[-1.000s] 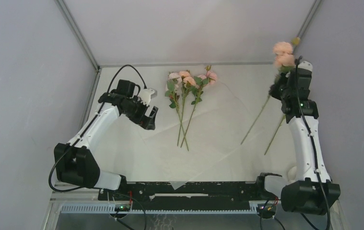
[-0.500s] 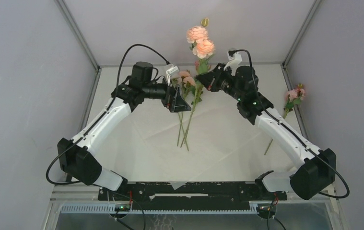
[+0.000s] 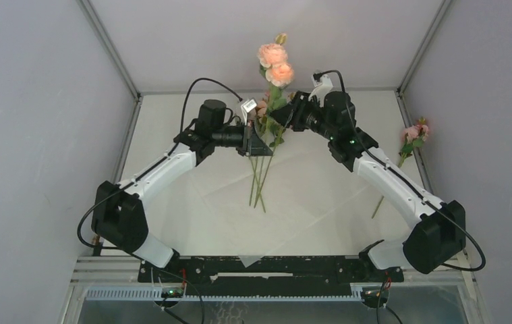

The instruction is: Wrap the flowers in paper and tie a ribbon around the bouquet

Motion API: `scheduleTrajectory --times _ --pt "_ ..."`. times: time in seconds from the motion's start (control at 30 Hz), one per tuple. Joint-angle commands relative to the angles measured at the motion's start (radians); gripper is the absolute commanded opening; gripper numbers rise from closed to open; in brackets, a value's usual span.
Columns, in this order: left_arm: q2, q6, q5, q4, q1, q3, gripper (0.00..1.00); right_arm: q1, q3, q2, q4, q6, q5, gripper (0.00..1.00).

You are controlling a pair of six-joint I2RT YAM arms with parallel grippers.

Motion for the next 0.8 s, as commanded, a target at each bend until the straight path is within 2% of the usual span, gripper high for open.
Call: scheduleTrajectory --times 0.0,0.07,0.13,0.27,0.37,0.4,0.43,0.5,0.53,0.57,0.7,0.77 --pt "0.019 -0.219 -0.248 0.109 0.025 -0.098 0.0 -0.077 0.055 -0.031 -0.313 -0.115 0.164 0.57" --pt "0.083 -0.282 -0.308 0.124 0.037 -0.101 0.0 -0.121 0.054 -0.05 -0.433 -0.15 0.362 0.66" --pt "0.171 -0.301 -0.331 0.111 0.039 -0.052 0.0 -0.175 0.044 -0.059 -0.515 -0.189 0.48 0.67" --pt "0.343 -0.286 -0.397 0.019 0.036 0.076 0.0 -0.314 0.012 -0.059 -0.65 -0.221 0.541 0.69" --pt "0.4 -0.273 -0.454 -0.026 0.033 0.109 0.02 -0.439 -0.029 -0.052 -0.71 -0.229 0.583 0.7" --pt "0.406 -0.271 -0.475 -0.028 0.032 0.104 0.16 -0.484 -0.042 -0.041 -0.726 -0.229 0.604 0.7" --pt "0.408 -0.276 -0.499 -0.037 0.031 0.101 0.39 -0.536 -0.05 -0.028 -0.737 -0.229 0.62 0.7" --pt "0.398 -0.276 -0.532 -0.077 0.031 0.105 0.73 -0.637 -0.062 0.007 -0.742 -0.228 0.656 0.71" --pt "0.386 -0.267 -0.549 -0.106 0.029 0.109 0.95 -0.676 -0.064 0.028 -0.733 -0.229 0.657 0.72" --pt "0.369 -0.257 -0.564 -0.132 0.027 0.113 0.99 -0.721 -0.065 0.056 -0.717 -0.232 0.64 0.73" --pt "0.244 -0.201 -0.612 -0.199 0.024 0.107 1.0 -0.854 -0.017 0.188 -0.667 -0.229 0.506 0.78" --pt "0.193 -0.161 -0.619 -0.223 0.024 0.109 1.0 -0.892 0.018 0.251 -0.65 -0.228 0.485 0.87"
